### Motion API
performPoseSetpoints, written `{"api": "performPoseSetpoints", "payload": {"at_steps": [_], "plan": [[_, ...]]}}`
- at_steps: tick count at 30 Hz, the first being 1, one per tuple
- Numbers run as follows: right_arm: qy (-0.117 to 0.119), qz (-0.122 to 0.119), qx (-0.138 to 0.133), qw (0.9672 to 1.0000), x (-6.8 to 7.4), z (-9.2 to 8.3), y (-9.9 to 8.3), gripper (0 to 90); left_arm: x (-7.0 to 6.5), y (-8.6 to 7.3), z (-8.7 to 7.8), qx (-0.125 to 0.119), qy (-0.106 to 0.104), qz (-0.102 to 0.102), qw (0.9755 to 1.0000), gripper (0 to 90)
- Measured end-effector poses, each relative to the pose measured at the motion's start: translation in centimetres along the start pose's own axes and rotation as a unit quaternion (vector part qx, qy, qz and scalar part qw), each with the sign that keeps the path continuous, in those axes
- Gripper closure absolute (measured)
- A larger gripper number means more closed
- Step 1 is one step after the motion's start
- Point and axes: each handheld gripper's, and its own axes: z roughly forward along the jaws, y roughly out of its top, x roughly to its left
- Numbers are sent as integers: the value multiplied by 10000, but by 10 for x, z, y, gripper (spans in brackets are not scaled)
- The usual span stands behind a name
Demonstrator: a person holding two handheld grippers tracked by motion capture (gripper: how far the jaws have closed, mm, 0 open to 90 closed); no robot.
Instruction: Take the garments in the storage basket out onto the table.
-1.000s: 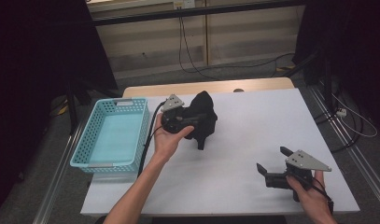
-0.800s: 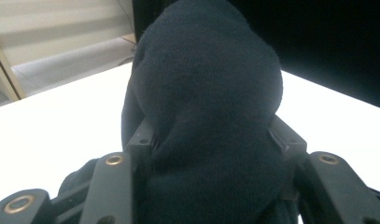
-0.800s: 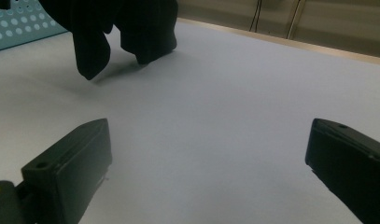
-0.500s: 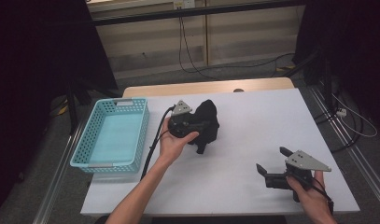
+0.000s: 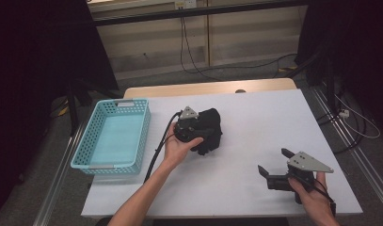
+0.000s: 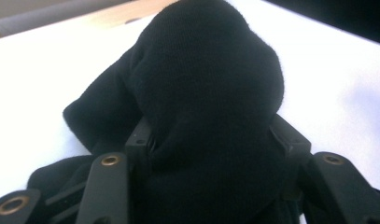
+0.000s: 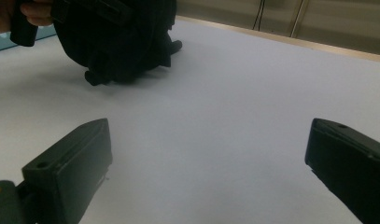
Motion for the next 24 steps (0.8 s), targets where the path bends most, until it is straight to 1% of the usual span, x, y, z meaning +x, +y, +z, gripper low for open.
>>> {"api": "performPoseSetpoints", "payload": {"at_steps": [1,3,4,7,10,11,12,13,14,15,17,20,21,22,23,24], "plan": [[4,0,2,10000,0,0,0,5,0,-1,2,27,-33,-22,10000,451],[7,-10,11,10000,0,0,0,5,1,-3,5,72,39,-74,9999,426],[7,-10,11,10000,0,0,0,5,1,-3,5,72,39,-74,9999,419],[7,-3,21,10000,0,1,0,5,3,-5,7,160,22,-104,9998,410],[4,2,23,10000,0,1,0,5,3,-7,9,193,14,-134,9997,397],[0,4,29,10000,0,1,0,6,2,-8,12,219,8,-66,9997,379],[0,4,29,10000,0,1,0,6,2,-8,12,219,8,-66,9997,362],[9,4,31,10000,0,1,0,6,1,-9,13,252,-24,32,9997,348],[9,4,31,10000,0,1,0,6,0,-10,15,293,-13,87,9995,348],[7,-2,32,10000,1,1,0,6,0,-11,17,312,-22,89,9995,341],[11,-3,28,10000,1,1,0,6,1,-14,20,316,-26,16,9995,317],[8,3,26,10000,0,1,0,6,2,-14,21,357,-39,30,9994,298],[3,-3,24,10000,0,1,0,6,3,-16,23,350,-86,-34,9993,283],[3,-3,24,10000,0,1,0,6,3,-16,23,350,-86,-34,9993,269],[4,0,29,10000,0,1,0,6,4,-17,25,341,-103,-93,9993,269],[4,0,35,10000,0,1,0,6,5,-19,26,345,-130,-137,9992,250]]}}
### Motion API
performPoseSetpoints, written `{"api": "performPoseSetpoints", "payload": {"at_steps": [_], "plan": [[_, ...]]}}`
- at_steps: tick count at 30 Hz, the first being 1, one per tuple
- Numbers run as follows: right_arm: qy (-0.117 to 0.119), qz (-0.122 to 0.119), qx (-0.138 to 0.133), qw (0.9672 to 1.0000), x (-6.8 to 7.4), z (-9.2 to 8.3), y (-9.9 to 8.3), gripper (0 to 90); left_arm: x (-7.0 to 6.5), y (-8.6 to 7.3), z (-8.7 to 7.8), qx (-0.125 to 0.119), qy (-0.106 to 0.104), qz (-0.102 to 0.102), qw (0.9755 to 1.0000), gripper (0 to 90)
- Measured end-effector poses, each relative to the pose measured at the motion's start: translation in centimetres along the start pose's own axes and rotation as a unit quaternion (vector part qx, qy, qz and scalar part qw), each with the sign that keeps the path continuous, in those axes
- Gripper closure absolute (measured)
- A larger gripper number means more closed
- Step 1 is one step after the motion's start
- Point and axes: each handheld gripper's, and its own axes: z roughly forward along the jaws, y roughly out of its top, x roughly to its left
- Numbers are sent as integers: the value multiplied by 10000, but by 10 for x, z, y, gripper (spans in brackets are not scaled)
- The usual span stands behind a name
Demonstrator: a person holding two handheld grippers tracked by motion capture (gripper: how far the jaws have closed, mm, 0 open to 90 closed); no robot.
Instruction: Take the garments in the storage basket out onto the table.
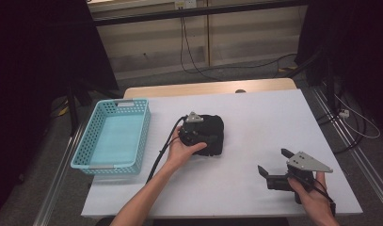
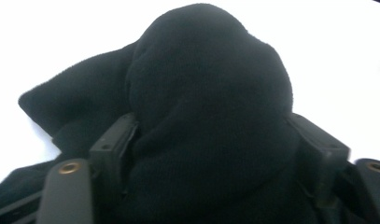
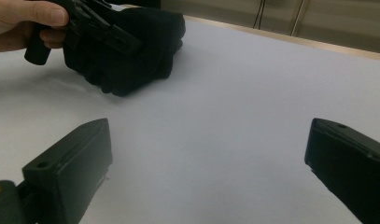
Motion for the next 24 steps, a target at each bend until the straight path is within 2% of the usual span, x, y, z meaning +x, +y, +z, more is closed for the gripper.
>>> {"api": "performPoseSetpoints", "payload": {"at_steps": [4,10,16,17,24], "plan": [[-2,-13,2,10000,1,0,0,6,-1,-2,3,-18,49,79,10000,225],[-25,-12,-7,10000,0,0,0,5,-1,-3,6,-47,-46,8,10000,152],[-22,-6,-20,10000,-1,-2,0,4,0,-2,5,-19,-129,51,9999,95],[-27,-2,-24,10000,-1,-1,0,4,-1,-1,3,-3,-90,129,9999,90],[15,24,-17,10000,-1,0,0,4,-2,0,1,-5,-90,114,9999,67]]}}
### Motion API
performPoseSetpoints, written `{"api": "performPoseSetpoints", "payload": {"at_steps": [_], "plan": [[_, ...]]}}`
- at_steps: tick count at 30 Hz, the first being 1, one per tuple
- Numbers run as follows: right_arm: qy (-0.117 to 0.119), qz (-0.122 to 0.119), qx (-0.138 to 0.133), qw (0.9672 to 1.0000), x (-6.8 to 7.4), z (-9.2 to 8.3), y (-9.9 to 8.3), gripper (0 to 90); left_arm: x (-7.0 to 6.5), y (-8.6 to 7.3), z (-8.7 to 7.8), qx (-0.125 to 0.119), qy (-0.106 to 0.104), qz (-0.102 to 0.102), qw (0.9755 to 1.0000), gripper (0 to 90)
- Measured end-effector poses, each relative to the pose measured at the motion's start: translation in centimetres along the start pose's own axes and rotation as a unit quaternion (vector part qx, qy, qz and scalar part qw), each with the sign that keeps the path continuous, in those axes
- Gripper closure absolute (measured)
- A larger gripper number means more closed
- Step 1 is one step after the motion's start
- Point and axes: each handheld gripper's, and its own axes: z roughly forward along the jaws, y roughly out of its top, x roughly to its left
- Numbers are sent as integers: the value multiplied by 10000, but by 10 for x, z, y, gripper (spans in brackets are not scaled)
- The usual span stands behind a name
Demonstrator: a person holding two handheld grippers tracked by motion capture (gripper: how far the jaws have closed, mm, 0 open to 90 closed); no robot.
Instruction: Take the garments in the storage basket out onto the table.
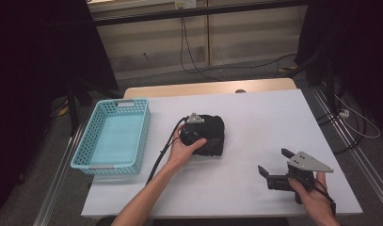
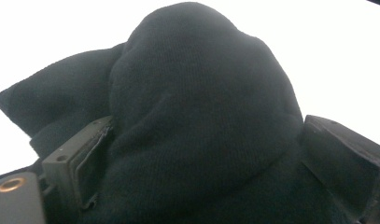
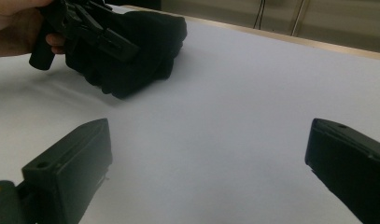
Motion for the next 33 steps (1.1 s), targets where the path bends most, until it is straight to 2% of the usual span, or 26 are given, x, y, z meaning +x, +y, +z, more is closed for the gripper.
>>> {"api": "performPoseSetpoints", "payload": {"at_steps": [5,7,10,14,17,22,24,27,33], "plan": [[19,47,-2,10000,-3,2,0,4,-2,2,-4,-15,66,20,10000,51],[39,49,-3,10000,-3,3,0,4,-3,3,-6,-75,88,-12,9999,48],[59,60,-3,10000,-4,3,0,4,-6,4,-10,-169,146,55,9997,47],[67,47,-10,10000,-5,3,0,4,-7,6,-15,-297,103,42,9995,47],[68,34,-6,10000,-4,3,1,4,-8,8,-20,-323,97,83,9994,47],[64,-29,-2,10000,-2,5,2,4,-11,10,-30,-438,286,278,9982,47],[61,-46,-1,10000,0,5,2,4,-11,10,-34,-485,286,270,9980,47],[74,-58,5,10000,1,6,3,3,-12,9,-39,-668,312,113,9972,47],[77,-40,9,10000,0,7,3,4,-12,10,-51,-771,412,170,9960,47]]}}
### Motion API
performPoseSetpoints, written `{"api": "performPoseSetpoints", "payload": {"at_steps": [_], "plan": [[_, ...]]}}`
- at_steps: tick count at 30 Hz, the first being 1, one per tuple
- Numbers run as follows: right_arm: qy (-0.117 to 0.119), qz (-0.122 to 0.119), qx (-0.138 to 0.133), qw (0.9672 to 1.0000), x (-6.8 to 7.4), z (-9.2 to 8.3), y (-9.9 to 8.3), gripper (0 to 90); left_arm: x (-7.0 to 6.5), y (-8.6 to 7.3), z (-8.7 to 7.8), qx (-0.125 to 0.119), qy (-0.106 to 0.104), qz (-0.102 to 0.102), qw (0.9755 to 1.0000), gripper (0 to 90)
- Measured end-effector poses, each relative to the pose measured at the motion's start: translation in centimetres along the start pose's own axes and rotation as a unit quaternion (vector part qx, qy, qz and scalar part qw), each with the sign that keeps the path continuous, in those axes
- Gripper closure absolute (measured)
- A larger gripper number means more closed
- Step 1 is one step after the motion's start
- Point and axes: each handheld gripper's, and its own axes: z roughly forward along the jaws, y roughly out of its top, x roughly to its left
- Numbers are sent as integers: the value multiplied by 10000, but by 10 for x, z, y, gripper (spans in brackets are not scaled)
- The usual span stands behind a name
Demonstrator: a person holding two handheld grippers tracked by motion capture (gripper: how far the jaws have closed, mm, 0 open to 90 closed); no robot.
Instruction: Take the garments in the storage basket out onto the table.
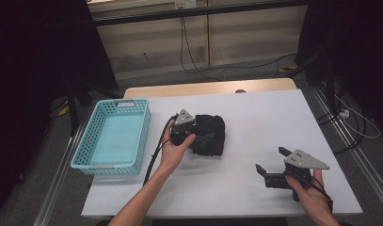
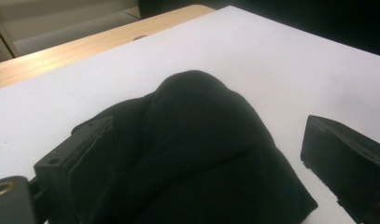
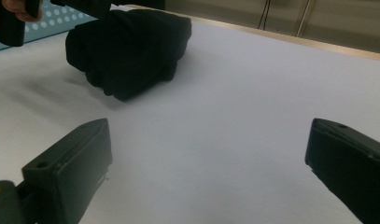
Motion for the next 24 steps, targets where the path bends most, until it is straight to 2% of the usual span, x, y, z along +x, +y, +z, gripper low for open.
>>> {"api": "performPoseSetpoints", "payload": {"at_steps": [4,8,10,13,15,18,24], "plan": [[-11,-2,-21,10000,0,-2,0,4,1,1,-8,57,27,68,10000,46],[-9,-1,-30,10000,1,-3,0,3,2,1,-18,39,48,54,10000,47],[-14,-1,-24,10000,1,-3,0,3,2,0,-24,-5,74,131,9999,46],[-36,7,-16,10000,0,-2,0,3,1,-3,-32,-77,171,144,9997,46],[-44,9,-12,10000,0,-2,0,3,1,-5,-37,-72,169,153,9997,46],[-48,10,-19,10000,1,-3,0,3,-2,-7,-45,-208,109,150,9996,42],[-52,12,-27,10000,1,-3,0,3,-6,-8,-60,-228,324,173,9991,41]]}}
